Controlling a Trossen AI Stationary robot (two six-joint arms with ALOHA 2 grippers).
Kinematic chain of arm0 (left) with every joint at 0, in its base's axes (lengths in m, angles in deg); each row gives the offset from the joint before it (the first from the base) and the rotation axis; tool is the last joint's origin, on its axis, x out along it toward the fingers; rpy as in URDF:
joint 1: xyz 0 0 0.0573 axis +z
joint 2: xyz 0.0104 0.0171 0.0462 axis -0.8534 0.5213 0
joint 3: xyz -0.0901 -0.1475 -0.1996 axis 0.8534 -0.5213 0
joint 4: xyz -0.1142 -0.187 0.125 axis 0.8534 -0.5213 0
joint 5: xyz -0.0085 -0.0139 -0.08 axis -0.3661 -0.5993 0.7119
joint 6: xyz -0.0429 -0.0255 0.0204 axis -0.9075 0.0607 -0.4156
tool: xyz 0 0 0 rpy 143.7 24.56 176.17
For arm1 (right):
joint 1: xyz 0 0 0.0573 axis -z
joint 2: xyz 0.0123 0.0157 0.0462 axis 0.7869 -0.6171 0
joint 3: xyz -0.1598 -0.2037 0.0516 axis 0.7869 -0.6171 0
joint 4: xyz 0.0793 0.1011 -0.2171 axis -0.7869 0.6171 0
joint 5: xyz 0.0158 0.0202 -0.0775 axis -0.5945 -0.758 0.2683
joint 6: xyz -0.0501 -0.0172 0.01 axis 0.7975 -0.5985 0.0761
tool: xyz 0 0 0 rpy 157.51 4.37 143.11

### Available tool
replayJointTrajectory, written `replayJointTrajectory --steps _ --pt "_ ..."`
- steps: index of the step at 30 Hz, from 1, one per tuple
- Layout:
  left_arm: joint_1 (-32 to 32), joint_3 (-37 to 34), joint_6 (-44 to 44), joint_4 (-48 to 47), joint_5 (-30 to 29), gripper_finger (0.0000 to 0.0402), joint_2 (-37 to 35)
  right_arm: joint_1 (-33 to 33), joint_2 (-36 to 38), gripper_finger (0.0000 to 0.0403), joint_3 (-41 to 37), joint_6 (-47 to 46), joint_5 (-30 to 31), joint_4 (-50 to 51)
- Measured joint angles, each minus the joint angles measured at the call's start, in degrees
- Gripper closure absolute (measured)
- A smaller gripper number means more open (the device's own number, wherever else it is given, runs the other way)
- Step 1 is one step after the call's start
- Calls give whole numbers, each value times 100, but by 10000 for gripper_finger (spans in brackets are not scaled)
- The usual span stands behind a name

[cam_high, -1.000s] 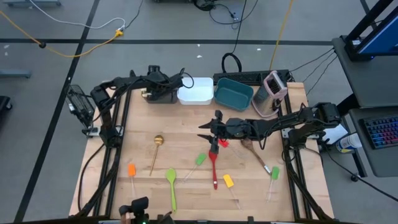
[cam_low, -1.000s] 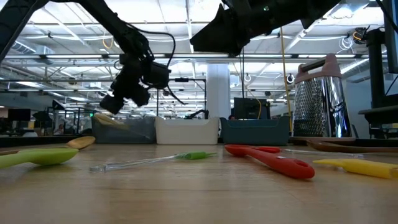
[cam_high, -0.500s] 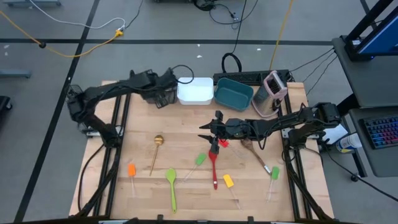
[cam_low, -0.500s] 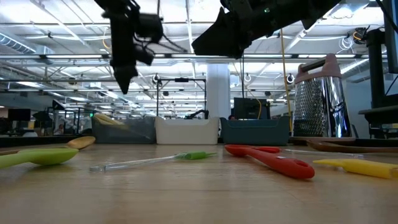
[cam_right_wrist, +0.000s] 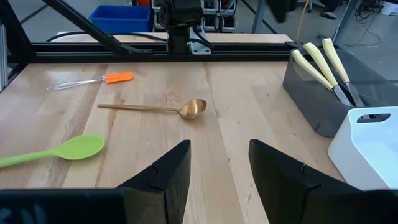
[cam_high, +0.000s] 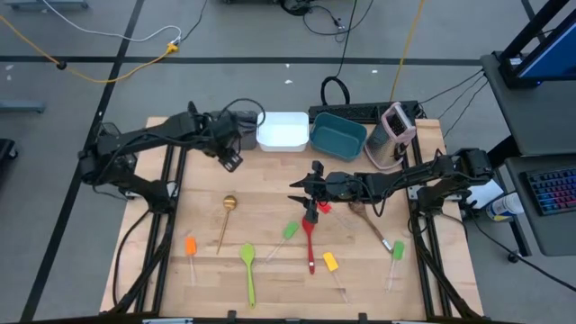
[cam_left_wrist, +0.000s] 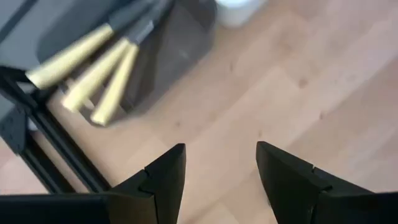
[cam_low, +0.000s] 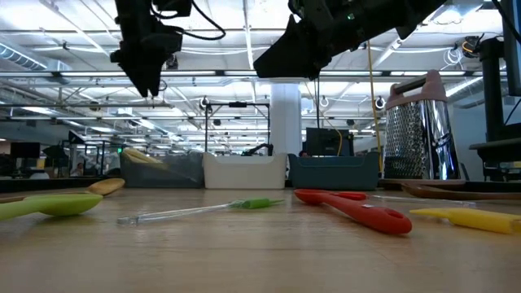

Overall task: Pick & Place Kitchen Items
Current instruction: Put the gold serving spoon into the white bin

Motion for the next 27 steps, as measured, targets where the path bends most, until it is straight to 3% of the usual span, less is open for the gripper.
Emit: replayJointTrajectory --steps 8,16,22,27 --pt "-841 -4 -1158 -422 29 199 59 1 0 248 0 2 0 -2" --pt "-1868 -73 -1695 -515 29 199 60 0 0 248 1 2 0 -4" --pt "-2538 -550 -2261 -472 27 199 60 1 0 248 0 -36 0 -4" --pt "-2993 -1128 -2854 168 174 199 60 1 0 248 0 -151 0 0"
